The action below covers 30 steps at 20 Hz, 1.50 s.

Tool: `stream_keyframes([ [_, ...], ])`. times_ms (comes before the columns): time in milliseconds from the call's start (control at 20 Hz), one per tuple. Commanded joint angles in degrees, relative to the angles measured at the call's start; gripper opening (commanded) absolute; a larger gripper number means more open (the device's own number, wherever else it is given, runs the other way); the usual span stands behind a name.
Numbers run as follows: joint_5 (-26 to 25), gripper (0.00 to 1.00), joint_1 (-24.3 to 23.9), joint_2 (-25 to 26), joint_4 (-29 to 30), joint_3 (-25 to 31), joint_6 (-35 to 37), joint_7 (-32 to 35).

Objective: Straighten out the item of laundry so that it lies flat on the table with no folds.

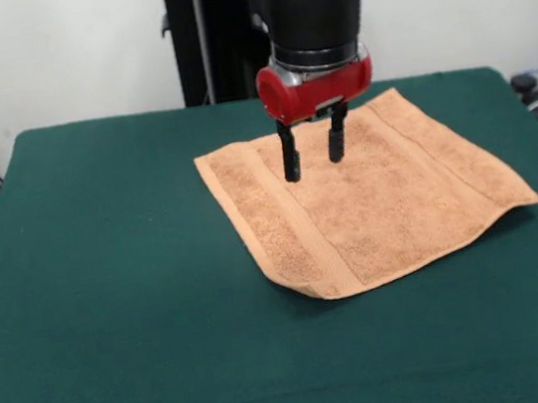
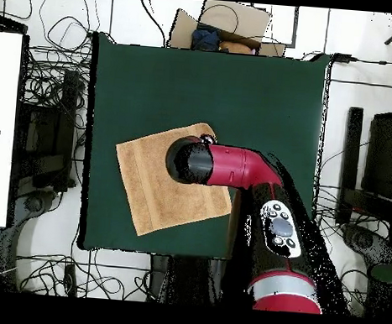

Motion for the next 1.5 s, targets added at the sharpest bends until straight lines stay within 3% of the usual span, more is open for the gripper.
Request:
stream_keyframes([
  [50,1.69,1.0,-3.46,-1.33,5.51,6.47,-3.31,7.37],
  [100,4.44,1.0,-1.92,-3.09,8.11,3.91,-9.25,15.95],
  [600,6.06,1.0,-2.92,-2.3,7.73,4.17,-9.14,13.04],
  [1000,7.59,1.0,-4.45,-4.82,7.64,5.09,-4.45,10.37],
  [1500,5.93,1.0,-3.76,-1.46,5.99,4.26,-6.91,9.97],
])
